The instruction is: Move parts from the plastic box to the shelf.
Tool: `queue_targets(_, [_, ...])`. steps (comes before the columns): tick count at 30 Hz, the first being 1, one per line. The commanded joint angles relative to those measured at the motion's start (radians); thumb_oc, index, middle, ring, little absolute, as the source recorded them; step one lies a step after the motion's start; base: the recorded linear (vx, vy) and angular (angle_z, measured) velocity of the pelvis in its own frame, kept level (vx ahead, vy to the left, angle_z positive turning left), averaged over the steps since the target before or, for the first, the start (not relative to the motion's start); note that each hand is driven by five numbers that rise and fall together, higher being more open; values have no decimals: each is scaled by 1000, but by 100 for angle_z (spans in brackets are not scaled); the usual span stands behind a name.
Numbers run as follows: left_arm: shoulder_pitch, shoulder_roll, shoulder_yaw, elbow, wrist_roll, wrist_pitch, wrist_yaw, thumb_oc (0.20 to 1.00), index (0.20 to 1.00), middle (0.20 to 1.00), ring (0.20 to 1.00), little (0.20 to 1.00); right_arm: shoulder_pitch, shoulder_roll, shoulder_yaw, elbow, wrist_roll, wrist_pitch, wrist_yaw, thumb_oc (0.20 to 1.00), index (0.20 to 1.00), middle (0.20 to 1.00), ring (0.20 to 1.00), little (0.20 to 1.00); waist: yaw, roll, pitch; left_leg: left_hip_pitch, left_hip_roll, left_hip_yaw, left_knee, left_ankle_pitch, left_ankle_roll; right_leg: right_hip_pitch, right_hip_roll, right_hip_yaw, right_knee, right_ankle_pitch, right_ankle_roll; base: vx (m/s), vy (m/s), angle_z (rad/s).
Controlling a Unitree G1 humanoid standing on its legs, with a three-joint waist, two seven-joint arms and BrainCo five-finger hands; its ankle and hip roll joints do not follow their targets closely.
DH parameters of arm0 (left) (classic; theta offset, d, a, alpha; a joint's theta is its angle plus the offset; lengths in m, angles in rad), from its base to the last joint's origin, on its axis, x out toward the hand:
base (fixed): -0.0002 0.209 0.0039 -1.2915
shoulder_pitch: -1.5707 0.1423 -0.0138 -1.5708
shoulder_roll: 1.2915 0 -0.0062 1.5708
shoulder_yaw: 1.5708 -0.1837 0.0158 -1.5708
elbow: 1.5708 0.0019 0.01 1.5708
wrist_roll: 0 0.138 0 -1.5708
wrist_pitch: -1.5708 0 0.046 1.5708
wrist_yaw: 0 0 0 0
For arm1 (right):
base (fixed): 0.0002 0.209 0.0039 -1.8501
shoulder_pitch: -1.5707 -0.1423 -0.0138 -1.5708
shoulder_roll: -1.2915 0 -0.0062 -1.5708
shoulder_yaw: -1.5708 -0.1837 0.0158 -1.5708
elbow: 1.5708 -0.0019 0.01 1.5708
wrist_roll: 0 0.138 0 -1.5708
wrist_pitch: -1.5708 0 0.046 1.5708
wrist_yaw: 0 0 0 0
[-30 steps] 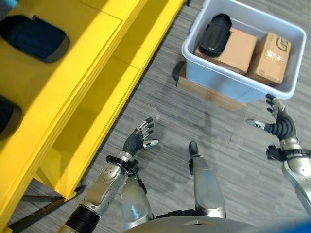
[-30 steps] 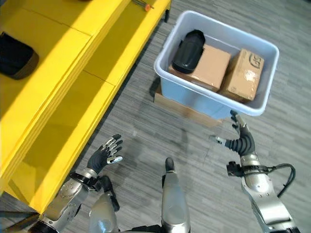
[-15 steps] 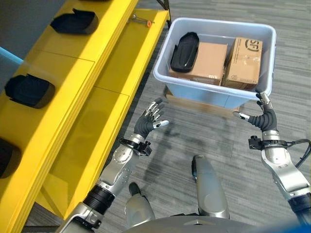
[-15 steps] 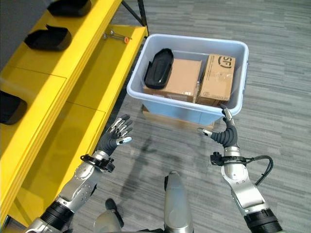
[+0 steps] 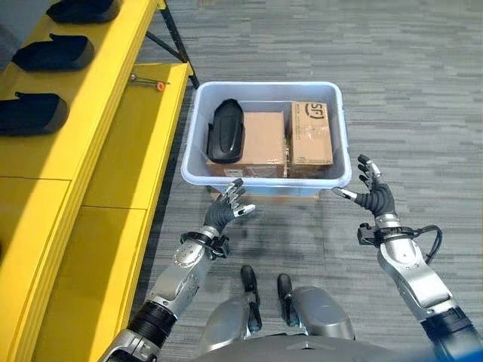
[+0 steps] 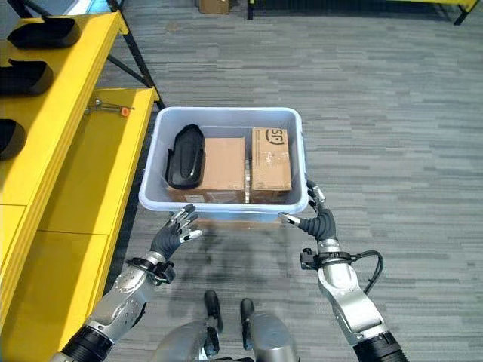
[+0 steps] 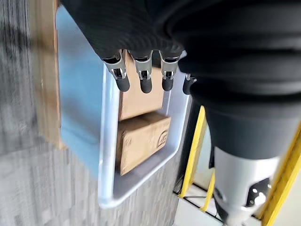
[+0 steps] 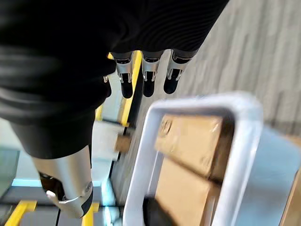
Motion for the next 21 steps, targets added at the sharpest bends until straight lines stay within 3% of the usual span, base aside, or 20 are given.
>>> queue_targets(1, [62, 26, 42, -80, 53, -31, 15, 1000, 1000, 1000, 1000, 1000, 1, 21, -11, -16, -35, -20, 0, 1000, 1000, 1000, 1000, 1000, 36, -33, -78, -81, 68, 32, 136, -102, -96, 73, -98, 26, -168, 127, 67, 245, 99, 27])
queue_targets(3, [81, 30, 56, -76, 76, 29, 26, 1000, 1000, 1000, 1000, 1000, -4, 29, -11, -12, -43, -19, -1, 1000, 1000, 1000, 1000, 1000, 45, -34, -92, -58, 67, 32, 137, -114, -92, 82, -113, 26, -177, 138, 80, 194, 100, 4])
queue_targets(8, [117, 44, 77, -57, 118, 66, -35, 1000, 1000, 1000, 1000, 1000, -36, 54, -23, 17, -47, -12, -13, 1000, 1000, 1000, 1000, 1000, 70, -40, -116, -13, 50, 68, 170, -164, -50, 101, -174, -8, -130, 150, 112, 181, 220, -9])
queue_targets(9, [118, 43, 79, -55, 115, 68, -41, 1000, 1000, 1000, 1000, 1000, -49, 62, -18, 36, -49, -7, -19, 1000, 1000, 1000, 1000, 1000, 81, -41, -116, -4, 49, 90, 173, -171, -39, 95, -196, -41, -91, 166, 110, 112, 292, -21])
queue_targets(11, [135, 42, 92, -70, 112, 77, -13, 1000, 1000, 1000, 1000, 1000, -73, 86, 7, 63, -43, -13, 6, 1000, 1000, 1000, 1000, 1000, 126, -45, -95, 37, 55, 187, 176, -192, -18, 73, -279, -199, 49, 256, 116, 110, 270, -140])
queue_targets(12, [140, 51, 81, -84, 94, 77, 27, 1000, 1000, 1000, 1000, 1000, -93, 84, 19, 75, -23, -26, 0, 1000, 1000, 1000, 1000, 1000, 114, -45, -69, 83, 52, 204, 145, -206, -16, 13, -222, -203, 94, 232, 122, 143, 153, -203])
queue_targets(13, [135, 49, 63, -76, 88, 70, 29, 1000, 1000, 1000, 1000, 1000, -91, 73, 16, 61, -11, -16, -11, 1000, 1000, 1000, 1000, 1000, 93, -48, -70, 92, 43, 181, 122, -197, -24, 7, -138, -174, 39, 195, 111, 183, 43, -129])
queue_targets(14, [135, 40, 37, -67, 94, 53, 24, 1000, 1000, 1000, 1000, 1000, -74, 60, 5, 39, -9, -13, -22, 1000, 1000, 1000, 1000, 1000, 66, -55, -75, 99, 17, 142, 98, -187, -32, -8, -63, -138, -41, 208, 104, 194, -42, -45])
queue_targets(15, [140, 34, 15, -57, 101, 26, 10, 1000, 1000, 1000, 1000, 1000, -56, 53, -9, 30, -22, -26, -25, 1000, 1000, 1000, 1000, 1000, 44, -59, -81, 106, -12, 112, 81, -186, -32, -34, -17, -108, -105, 239, 102, 181, -60, 77])
queue_targets(16, [143, 30, 2, -40, 119, 3, -26, 1000, 1000, 1000, 1000, 1000, -38, 48, -24, 25, -42, -46, -34, 1000, 1000, 1000, 1000, 1000, 26, -58, -86, 111, -39, 73, 62, -181, -29, -55, 12, -70, -166, 263, 94, 151, -87, 192])
queue_targets(18, [135, 36, -1, -15, 136, -13, -66, 1000, 1000, 1000, 1000, 1000, -26, 41, -35, 49, -63, -80, -37, 1000, 1000, 1000, 1000, 1000, 21, -50, -100, 109, -53, 50, 61, -182, -31, -39, 22, -79, -206, 262, 78, 170, -165, 165])
queue_targets(21, [109, 30, -1, -14, 119, -21, -93, 1000, 1000, 1000, 1000, 1000, -28, 34, -16, 62, -109, -89, -35, 1000, 1000, 1000, 1000, 1000, 10, -31, -104, 90, -54, 60, 94, -195, -30, -19, 20, -62, -201, 233, 62, 190, -151, 20])
